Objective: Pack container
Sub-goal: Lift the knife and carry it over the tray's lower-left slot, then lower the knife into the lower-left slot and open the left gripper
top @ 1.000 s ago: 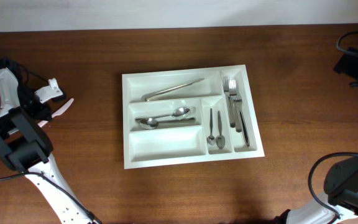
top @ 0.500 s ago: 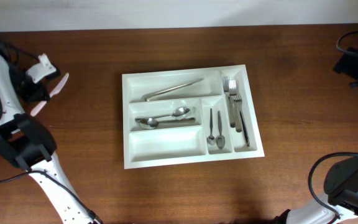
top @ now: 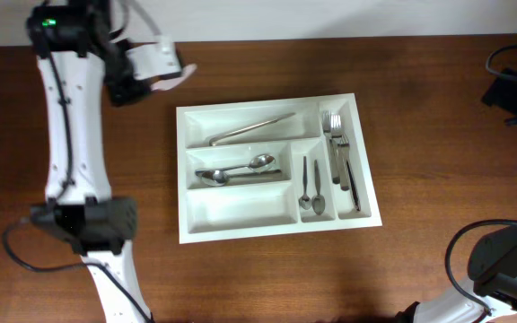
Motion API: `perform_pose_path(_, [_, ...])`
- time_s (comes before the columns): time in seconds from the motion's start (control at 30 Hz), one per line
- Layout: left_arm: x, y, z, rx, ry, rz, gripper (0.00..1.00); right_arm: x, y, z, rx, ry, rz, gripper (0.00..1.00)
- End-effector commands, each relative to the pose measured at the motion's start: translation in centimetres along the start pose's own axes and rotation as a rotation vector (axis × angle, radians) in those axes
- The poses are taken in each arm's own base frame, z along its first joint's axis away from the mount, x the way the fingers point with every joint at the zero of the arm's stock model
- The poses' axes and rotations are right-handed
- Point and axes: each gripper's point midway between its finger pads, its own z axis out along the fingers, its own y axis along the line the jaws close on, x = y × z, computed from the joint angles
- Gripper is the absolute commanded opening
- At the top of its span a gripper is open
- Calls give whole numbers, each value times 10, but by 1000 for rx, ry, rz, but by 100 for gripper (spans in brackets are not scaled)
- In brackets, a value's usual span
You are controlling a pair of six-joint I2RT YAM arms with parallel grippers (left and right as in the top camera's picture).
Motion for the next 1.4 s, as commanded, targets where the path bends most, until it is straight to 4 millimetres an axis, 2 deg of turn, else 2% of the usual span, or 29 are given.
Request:
perform_pose_path(0.0, [-32,-15,-21,-30,-35,63,2,-5,-1,-8,-1,-24,10,99])
perform_pose_path(0.13, [-65,-46,-23,11,-57,154,2,-5,-1,-8,-1,-24,10,99])
perform_pose_path(0.27, [-79,-83,-20,55,-60,243,2,-5,-1,-8,-1,-24,10,99])
perform_pose_path(0.47, [-58,-127,-4,-21,0,318,2,-5,-1,-8,-2,-24,10,99])
perform_pose_path(0.57, [-44,-147,13,-23,1,318,4,-5,-1,-8,-1,-24,10,99])
perform_pose_path(0.7, [-31,-168,46,36,14,228,4,-5,-1,-8,-1,-24,10,99])
perform_pose_path(0.8, [-34,-174,66,62,-19,168,3,-5,-1,-8,-1,-24,10,99])
perform_pose_path(0.93, [-33,-177,81,93,1,66,2,-5,-1,-8,-1,-24,10,99])
perform_pose_path(1.03, [-34,-196,91,177,36,-28,2,-5,-1,-8,-1,-24,10,99])
perform_pose_path(1.1, [-33,-213,98,236,79,4,2,-5,-1,-8,-2,-24,10,99])
perform_pose_path(1.37, [-45,-244,126,315,147,178,2,-5,-1,-8,-1,-24,10,99])
